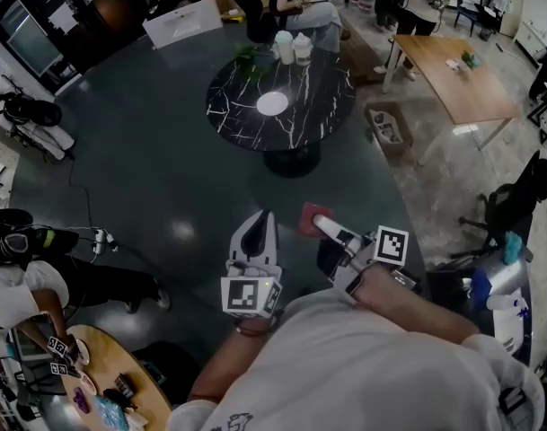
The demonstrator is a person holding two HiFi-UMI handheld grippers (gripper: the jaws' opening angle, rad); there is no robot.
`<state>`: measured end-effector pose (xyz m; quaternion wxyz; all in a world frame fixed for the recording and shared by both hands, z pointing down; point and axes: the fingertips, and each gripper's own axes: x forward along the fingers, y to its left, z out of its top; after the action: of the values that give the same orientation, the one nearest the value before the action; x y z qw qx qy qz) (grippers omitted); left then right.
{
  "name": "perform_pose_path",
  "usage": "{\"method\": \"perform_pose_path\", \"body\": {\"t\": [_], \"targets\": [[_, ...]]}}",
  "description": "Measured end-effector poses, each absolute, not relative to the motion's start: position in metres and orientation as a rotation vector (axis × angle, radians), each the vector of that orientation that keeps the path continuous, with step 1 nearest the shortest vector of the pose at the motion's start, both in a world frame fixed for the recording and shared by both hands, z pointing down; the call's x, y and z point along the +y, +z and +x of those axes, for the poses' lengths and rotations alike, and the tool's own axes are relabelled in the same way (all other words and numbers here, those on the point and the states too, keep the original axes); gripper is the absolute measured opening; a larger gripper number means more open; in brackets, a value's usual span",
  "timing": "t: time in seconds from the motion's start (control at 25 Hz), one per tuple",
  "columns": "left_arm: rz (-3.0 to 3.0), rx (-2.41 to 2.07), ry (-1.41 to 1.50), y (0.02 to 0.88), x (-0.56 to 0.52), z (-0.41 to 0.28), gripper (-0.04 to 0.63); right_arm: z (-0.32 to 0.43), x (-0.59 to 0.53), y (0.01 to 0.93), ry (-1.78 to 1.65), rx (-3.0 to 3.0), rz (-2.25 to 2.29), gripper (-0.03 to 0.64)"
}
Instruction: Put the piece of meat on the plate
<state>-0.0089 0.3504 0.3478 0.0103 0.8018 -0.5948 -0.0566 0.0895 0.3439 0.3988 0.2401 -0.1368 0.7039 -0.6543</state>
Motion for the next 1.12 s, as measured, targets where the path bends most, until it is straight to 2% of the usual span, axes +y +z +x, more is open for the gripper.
{"method": "perform_pose_path", "body": {"t": [0.68,1.12], "targets": [[2.363,-1.974,-0.148,0.365,0.261,-0.05,0.005,0.048,0.239,0.405,-1.858,1.948,-0.288,0.091],[2.271,-2.037,-0.19,0.357,0.147,-0.034,0.005,0.068,0.119,0.398,-1.89,1.993,-0.23,0.091]]}}
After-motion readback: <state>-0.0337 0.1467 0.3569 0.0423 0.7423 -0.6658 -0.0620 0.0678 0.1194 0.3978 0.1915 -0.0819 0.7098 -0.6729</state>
